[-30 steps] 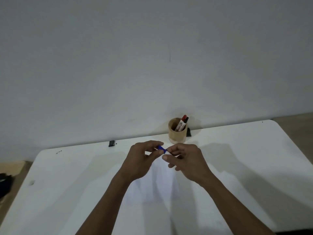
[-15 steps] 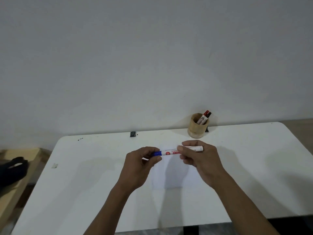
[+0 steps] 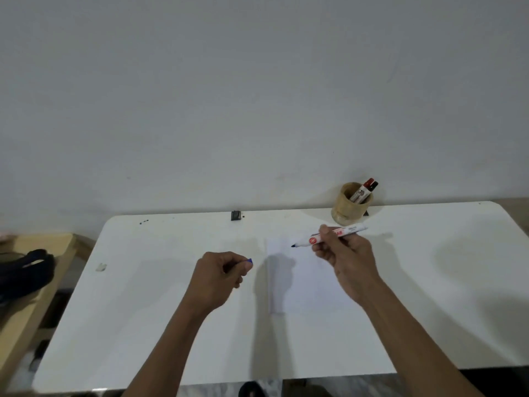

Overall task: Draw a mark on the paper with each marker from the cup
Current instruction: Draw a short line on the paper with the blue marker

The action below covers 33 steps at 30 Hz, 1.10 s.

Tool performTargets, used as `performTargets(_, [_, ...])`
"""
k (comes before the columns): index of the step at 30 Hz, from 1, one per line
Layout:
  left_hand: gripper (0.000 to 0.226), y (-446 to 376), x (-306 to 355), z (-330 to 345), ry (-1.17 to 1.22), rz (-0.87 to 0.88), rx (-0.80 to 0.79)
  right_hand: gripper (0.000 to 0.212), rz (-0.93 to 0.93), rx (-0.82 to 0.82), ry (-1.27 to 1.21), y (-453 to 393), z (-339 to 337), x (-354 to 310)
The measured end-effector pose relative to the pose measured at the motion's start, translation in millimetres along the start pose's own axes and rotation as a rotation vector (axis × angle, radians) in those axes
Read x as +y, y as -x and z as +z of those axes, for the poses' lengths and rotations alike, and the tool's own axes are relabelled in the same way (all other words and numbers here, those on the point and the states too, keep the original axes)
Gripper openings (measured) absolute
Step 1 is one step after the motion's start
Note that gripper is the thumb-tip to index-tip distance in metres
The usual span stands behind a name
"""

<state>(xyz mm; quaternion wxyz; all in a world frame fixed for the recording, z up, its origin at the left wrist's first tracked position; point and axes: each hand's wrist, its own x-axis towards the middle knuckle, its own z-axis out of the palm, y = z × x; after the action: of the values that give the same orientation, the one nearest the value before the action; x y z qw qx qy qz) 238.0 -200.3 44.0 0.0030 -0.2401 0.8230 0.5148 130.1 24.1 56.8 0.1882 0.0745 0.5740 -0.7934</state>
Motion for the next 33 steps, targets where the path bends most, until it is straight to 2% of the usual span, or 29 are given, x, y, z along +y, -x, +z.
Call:
performTargets(3, [0.003, -23, -5, 2, -0.133, -0.021, 0.093, 0.004, -0.005, 0.001, 0.030, -21, -7, -2])
performTargets(8, [0.008, -79, -8, 25, -0.300, -0.029, 0.223, 0.024, 0.021, 0.069, 0.044, -48, -9, 19])
performTargets(15, [0.008, -143, -24, 50, -0.433, -0.088, 0.192, 0.020, 0.085, 0.050, 0.105, -77, -15, 39])
performTargets(23, [0.015, -162, -39, 54, -0.504, -0.163, 0.167, 0.015, 0.073, 0.016, 0.164, -93, -19, 50])
performTargets(27, [0.039, -151, -41, 57, -0.515, -0.185, 0.208, 0.010, 0.103, -0.008, 0.189, -97, -21, 62])
performTargets(30, [0.040, -118, -39, 66, -0.452, -0.043, 0.360, 0.013, 0.048, -0.051, 0.230, -99, -21, 63])
performTargets(33, [0.043, -78, -59, 84, -0.544, 0.173, 0.295, 0.016, 0.012, -0.037, 0.268, -103, -14, 72])
